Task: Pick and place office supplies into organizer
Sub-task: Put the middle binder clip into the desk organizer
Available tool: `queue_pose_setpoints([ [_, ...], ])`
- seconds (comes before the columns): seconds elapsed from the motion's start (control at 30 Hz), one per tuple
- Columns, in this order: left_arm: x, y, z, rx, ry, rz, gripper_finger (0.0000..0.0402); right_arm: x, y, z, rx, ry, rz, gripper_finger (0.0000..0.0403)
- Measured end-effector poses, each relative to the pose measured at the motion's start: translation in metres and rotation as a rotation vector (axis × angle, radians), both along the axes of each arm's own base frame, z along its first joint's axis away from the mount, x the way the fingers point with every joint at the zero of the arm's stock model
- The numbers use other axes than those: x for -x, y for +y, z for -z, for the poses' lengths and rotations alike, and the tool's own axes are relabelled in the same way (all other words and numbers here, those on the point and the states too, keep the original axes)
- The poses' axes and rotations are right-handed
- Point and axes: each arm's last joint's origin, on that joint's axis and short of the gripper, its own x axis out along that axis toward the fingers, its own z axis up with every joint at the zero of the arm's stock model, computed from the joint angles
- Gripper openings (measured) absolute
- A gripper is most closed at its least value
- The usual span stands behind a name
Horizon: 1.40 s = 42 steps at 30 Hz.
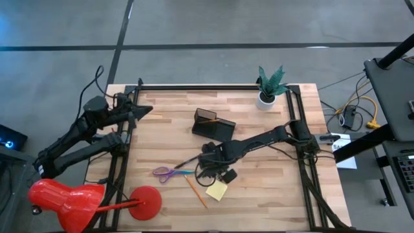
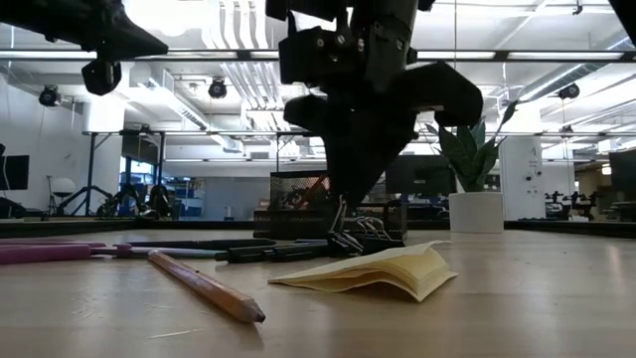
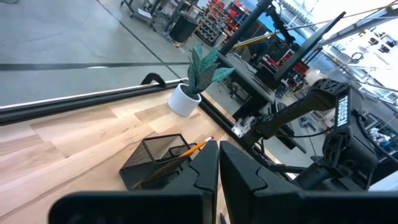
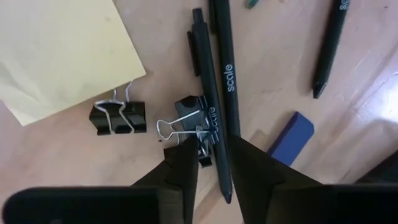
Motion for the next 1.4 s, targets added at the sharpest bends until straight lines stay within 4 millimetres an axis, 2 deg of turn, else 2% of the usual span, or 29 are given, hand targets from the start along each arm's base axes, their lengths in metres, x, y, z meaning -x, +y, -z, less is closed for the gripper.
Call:
queue_pose_setpoints([
  [0.43,-0.004,0.003,0.003,0.015,0.022,0.000,0.0000,0.002,-0.001,0.004,-0.003,0.014,0.019,0.0012],
  [0.83,-0.006,0.004,0.005,0.026,0.038,0.000,0.0000,-0.003,-0.003,-0.003,-0.019,-0.013,0.069,0.0008],
  [1.03,-0.006,0.004,0.005,0.026,0.038,0.000,0.0000,-0.015,-0.012,-0.025,0.042,-0.114,0.156,0.0008],
  [1.13,-0.006,0.004,0.005,0.026,0.038,0.000,0.0000,-0.021,-0.023,-0.048,0.126,-0.213,0.240,0.0008],
  [1.27,-0.007,0.005,0.005,0.026,0.039,0.000,0.0000,-0.027,-0.047,-0.078,0.241,-0.310,0.357,0.0008],
  [1.4,-0.007,0.005,0.005,0.026,0.040,0.000,0.0000,-0.030,-0.081,-0.093,0.260,-0.325,0.439,0.0008],
])
